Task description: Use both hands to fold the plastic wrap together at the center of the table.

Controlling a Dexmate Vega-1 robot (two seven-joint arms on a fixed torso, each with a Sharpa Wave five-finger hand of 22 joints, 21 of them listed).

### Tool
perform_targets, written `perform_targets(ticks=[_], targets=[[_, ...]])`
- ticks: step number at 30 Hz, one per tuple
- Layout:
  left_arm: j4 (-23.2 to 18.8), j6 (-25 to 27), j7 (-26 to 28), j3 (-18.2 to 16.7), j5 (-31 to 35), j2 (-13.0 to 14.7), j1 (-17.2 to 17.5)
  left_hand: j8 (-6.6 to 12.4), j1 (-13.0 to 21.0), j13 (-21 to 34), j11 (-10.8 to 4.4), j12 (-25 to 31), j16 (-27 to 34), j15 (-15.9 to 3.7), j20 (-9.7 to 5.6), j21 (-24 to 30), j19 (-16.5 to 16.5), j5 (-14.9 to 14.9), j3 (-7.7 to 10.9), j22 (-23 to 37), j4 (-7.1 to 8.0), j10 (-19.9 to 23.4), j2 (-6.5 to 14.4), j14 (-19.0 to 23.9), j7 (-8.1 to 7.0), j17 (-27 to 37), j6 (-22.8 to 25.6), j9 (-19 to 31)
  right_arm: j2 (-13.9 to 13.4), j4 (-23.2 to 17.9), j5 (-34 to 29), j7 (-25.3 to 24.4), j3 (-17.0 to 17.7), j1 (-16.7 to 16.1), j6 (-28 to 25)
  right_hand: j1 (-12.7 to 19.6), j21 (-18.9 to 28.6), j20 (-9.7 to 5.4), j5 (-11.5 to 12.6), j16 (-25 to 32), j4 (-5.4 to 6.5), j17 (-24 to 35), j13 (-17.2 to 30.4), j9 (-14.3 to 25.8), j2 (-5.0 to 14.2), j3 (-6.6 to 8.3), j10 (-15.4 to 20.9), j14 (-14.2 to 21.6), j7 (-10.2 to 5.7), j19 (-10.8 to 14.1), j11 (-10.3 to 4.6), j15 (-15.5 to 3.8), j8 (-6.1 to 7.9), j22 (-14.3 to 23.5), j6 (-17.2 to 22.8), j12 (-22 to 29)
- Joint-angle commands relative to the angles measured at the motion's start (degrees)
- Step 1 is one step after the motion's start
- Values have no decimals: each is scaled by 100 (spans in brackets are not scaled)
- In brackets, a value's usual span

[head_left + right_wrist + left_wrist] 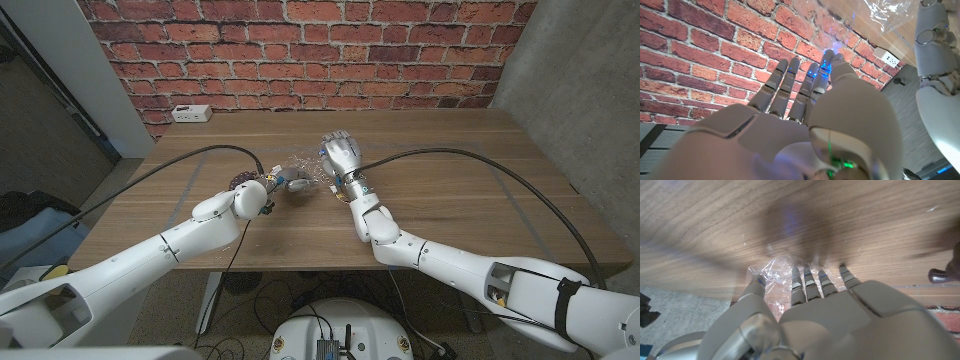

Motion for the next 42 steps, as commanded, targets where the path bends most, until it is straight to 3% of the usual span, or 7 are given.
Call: perform_targets(ticks=[1, 29, 42], targets=[[63, -45, 11, 1, -56, -8, -14, 27, -51, -4, -13, 17, 22, -11, 29, -10, -30, -2, 34, 27, -5, -3, 11, 10, 24, 7, 23, 19, -104, -37, -228, -121, -62, 23, 451, 92, 48, -35, 25, -24, 43, 19, 23, 5, 13, 18, 69, 54, -17, 17, -18, -995, 39, 12, 22, 30], [87, -93, 48, -5, -91, 5, -11, 31, -97, -5, -23, 17, 23, -14, 21, -13, -30, -5, 56, 27, -3, -1, -10, 13, 17, 6, 25, 18, -325, -119, -599, -86, -72, -46, 1073, 146, 71, -84, 32, -63, 60, 42, 76, -49, 2, 1, 105, 101, -42, 17, -55, -1003, 65, 9, 42, 33], [85, -91, 24, 25, -49, -17, -54, 32, -115, -5, -19, 18, 23, -16, 22, -16, -34, -6, 69, 27, -2, 2, -14, 12, 14, 6, 24, 18, -665, -387, -895, 342, -84, -21, 1393, 184, 96, -140, 37, -101, 52, 40, 86, -72, -15, -8, 82, 92, -95, 57, -82, -1016, 76, 9, 40, 8]])
